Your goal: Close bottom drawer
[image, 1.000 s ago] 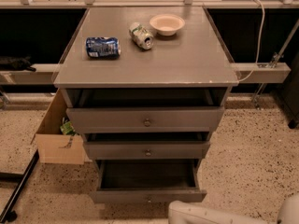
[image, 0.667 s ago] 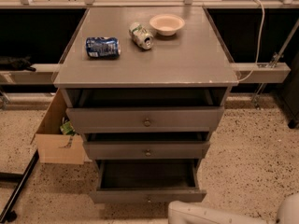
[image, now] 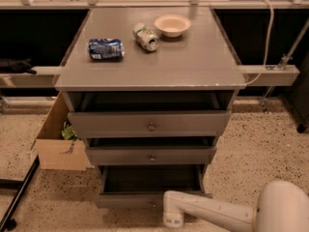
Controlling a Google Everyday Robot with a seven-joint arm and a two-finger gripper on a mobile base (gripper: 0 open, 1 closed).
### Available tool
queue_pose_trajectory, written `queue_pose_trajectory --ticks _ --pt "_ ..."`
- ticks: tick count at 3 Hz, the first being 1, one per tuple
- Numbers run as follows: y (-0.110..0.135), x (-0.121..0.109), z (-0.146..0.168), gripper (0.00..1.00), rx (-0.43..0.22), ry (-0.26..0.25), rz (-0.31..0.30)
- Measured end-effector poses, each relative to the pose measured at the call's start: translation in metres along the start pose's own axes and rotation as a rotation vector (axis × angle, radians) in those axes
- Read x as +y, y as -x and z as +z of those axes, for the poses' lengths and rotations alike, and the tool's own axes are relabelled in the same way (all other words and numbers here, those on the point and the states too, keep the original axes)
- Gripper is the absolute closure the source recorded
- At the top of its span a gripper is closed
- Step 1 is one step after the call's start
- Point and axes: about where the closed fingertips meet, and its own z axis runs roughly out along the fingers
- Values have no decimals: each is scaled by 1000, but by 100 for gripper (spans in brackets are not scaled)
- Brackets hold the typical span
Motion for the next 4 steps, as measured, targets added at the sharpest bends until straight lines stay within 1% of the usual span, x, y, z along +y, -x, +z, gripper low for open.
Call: queue_pose_trajectory --ticks 1,2,3,4 --pt "-7 17 2 100 6 20 8" --pt "-16 49 3 100 29 71 41" --pt "-8 82 10 100 46 115 110" --pt "-8 82 10 100 46 115 109"
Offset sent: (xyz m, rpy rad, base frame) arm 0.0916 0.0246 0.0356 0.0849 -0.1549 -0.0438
